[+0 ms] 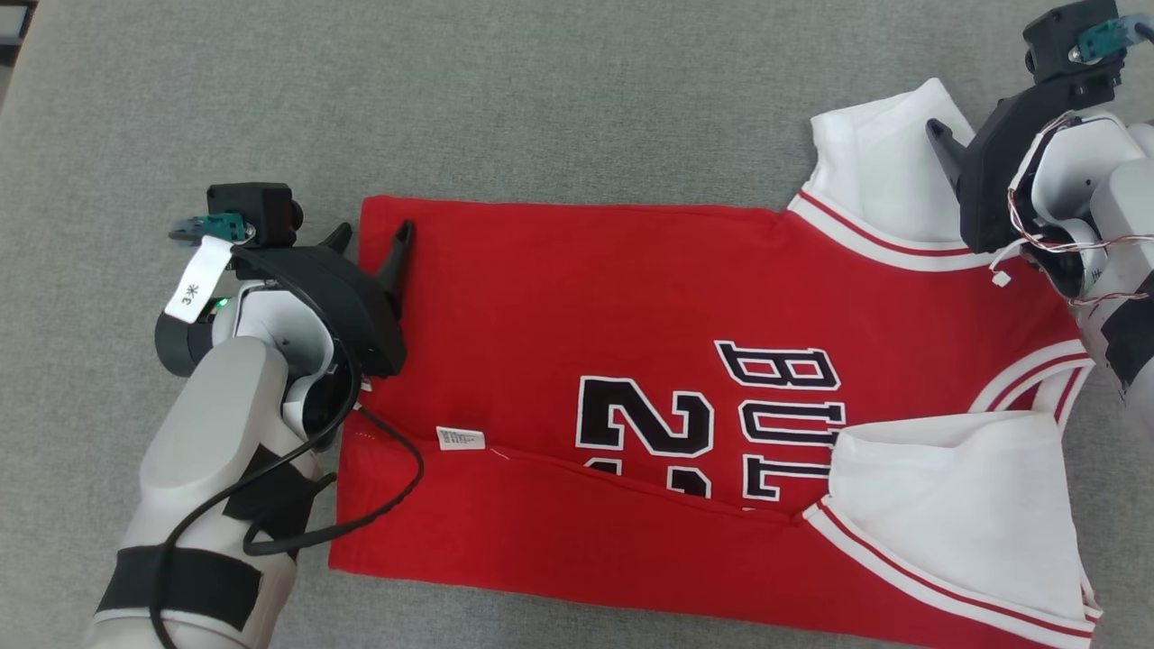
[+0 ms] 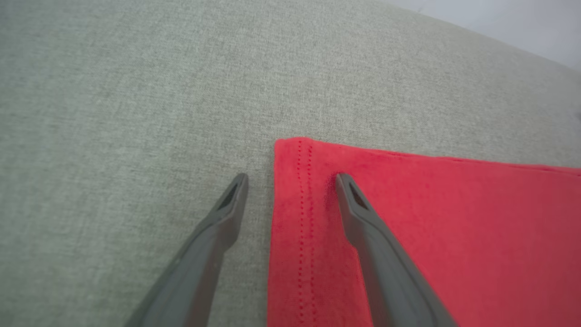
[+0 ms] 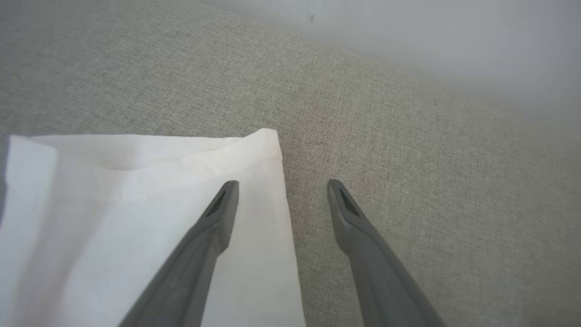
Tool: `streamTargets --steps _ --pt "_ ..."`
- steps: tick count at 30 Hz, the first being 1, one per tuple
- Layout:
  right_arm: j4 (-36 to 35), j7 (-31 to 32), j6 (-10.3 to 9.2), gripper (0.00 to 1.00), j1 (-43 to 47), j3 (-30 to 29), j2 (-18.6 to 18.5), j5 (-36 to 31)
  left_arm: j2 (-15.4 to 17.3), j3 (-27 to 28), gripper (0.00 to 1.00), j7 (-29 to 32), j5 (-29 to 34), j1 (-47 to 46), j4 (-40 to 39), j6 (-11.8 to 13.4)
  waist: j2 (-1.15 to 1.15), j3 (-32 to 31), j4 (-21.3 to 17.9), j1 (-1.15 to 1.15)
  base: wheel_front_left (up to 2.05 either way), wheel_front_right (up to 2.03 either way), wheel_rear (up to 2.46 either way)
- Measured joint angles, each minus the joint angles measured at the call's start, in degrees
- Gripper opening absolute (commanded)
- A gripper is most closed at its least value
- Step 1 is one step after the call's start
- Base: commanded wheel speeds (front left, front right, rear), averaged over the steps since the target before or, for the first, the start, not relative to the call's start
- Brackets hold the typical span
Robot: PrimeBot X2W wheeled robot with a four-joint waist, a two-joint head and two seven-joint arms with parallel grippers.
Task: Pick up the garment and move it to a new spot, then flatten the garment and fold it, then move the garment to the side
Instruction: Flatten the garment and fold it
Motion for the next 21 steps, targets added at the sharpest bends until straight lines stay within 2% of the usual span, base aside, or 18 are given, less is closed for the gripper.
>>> streamTargets --steps 11,12,13,14,16,17,21 --pt "4.9 -0.9 0.96 1.0 -2.4 1.7 1.3 -1.5 -1.0 -0.6 1.0 -2.0 -1.6 -1.8 3.4 -1.0 0.0 0.9 0.8 -0.01 0.0 0.0 0.0" --pt "5.2 -1.1 0.96 0.69 -2.6 1.8 1.4 -1.6 -1.0 -0.6 1.0 -2.2 -1.9 -1.9 3.6 -1.0 0.0 1.0 0.8 0.0 0.0 0.0 0.0" --pt "5.4 -1.3 0.98 0.47 -2.9 2.0 1.4 -1.8 -1.1 -0.7 1.0 -2.4 -2.2 -2.0 3.7 -1.0 0.0 1.1 0.8 0.0 0.0 0.0 0.0" --pt "5.6 -1.6 1.01 0.02 -3.3 2.1 1.5 -2.1 -1.1 -0.6 0.69 -2.6 -2.3 -2.1 3.9 -1.0 0.0 1.3 0.8 0.0 0.0 0.0 0.0" --pt "6.2 -2.4 1.08 0.0 -3.4 2.2 1.5 -2.1 -1.2 -0.6 0.04 -3.0 -2.6 -2.4 4.6 -1.0 0.0 1.4 0.9 0.0 0.0 0.0 0.0" --pt "6.5 -2.9 1.3 0.0 -3.4 2.3 1.6 -2.1 -1.1 -0.7 0.0 -3.0 -2.6 -2.9 5.0 -1.0 0.0 1.4 0.9 0.0 0.0 0.0 0.0" --pt "7.1 -4.4 1.49 0.0 -3.6 2.3 1.6 -2.5 -1.4 -0.8 0.0 -3.9 -2.8 -3.1 5.5 -1.5 0.0 1.5 0.9 0.0 0.0 0.0 0.0"
